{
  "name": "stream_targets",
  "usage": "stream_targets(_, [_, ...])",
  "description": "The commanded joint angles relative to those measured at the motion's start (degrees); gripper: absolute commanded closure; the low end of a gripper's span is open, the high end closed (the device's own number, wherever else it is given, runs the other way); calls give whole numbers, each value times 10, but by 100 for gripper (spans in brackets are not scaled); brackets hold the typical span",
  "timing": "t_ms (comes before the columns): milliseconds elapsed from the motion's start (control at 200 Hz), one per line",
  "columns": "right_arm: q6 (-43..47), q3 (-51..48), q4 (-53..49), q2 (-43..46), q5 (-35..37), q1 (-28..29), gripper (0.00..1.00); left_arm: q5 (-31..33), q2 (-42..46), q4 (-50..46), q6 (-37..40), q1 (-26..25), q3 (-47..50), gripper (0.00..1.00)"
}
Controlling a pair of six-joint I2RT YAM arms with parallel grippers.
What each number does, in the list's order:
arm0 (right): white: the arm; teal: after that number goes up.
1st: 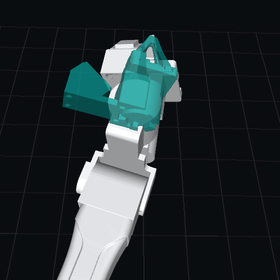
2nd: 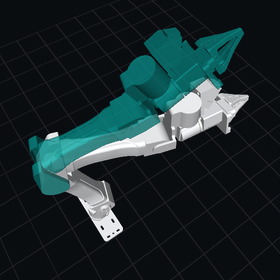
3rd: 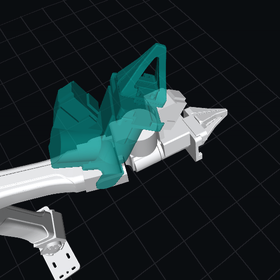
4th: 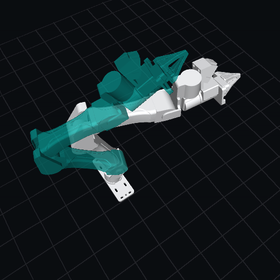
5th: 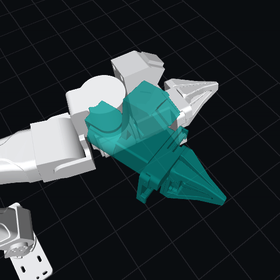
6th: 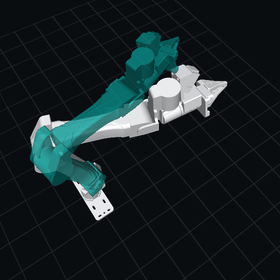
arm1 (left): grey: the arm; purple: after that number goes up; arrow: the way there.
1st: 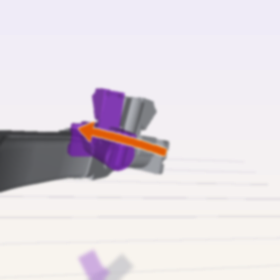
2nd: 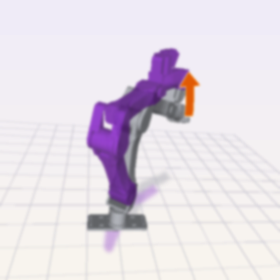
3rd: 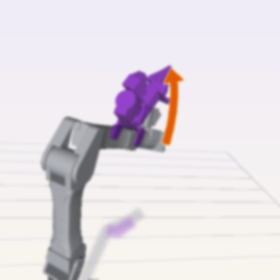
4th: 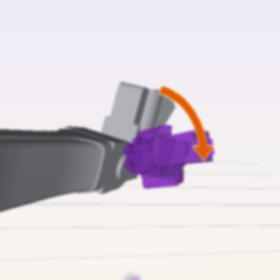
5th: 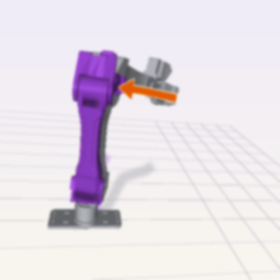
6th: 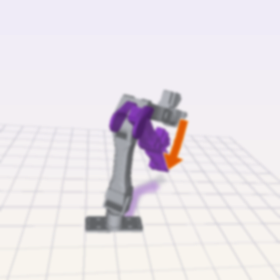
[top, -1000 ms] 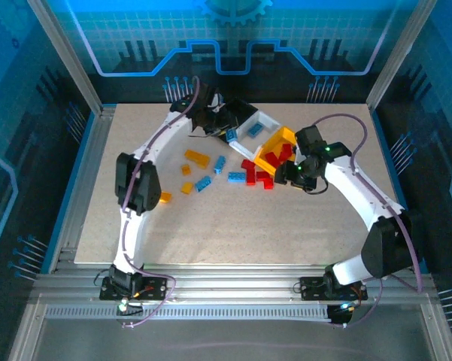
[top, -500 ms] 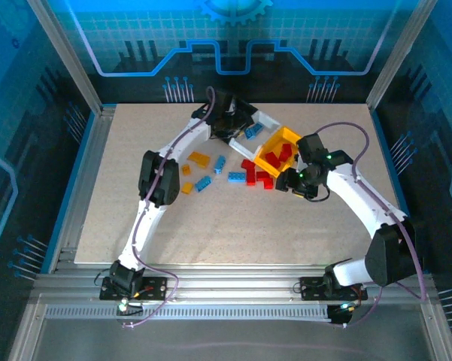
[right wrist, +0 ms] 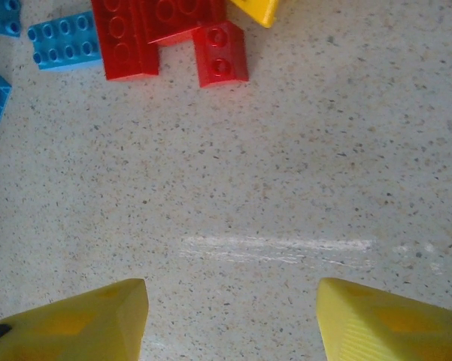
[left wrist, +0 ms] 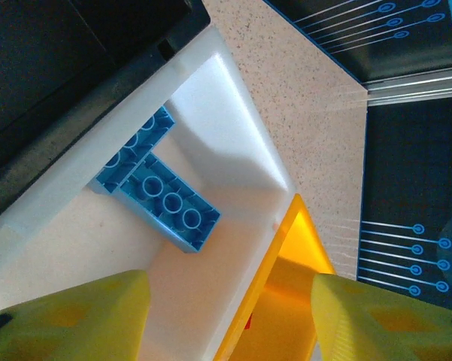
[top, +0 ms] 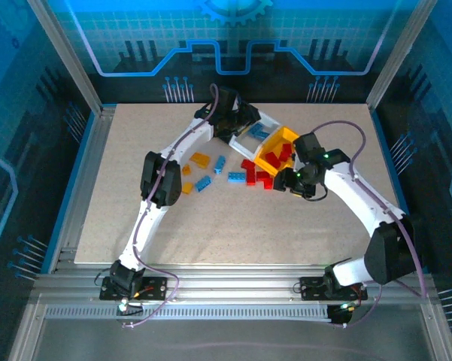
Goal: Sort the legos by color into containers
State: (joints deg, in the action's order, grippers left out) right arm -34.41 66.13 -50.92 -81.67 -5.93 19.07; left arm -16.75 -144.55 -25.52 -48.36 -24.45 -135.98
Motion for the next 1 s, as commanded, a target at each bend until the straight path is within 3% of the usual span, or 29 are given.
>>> stream_targets(0, [38, 46, -17, -36, 22, 37, 37, 7, 45, -31, 46, 1, 4, 39])
stream_targets(225, [108, 120, -36, -105, 44, 68, 36, 30, 173, -97, 157, 7, 133, 32])
stream_targets(530, [55, 109, 14, -108, 2, 70, 36, 139, 353, -264, 375, 22, 322, 27])
stream_targets(735, [20, 72, 43, -93, -7, 74, 36, 176, 414, -299, 424, 16, 425, 28])
stream_targets(996, [18, 37, 29, -64, 4, 74, 36, 200, 413, -316, 443, -3, 474, 31])
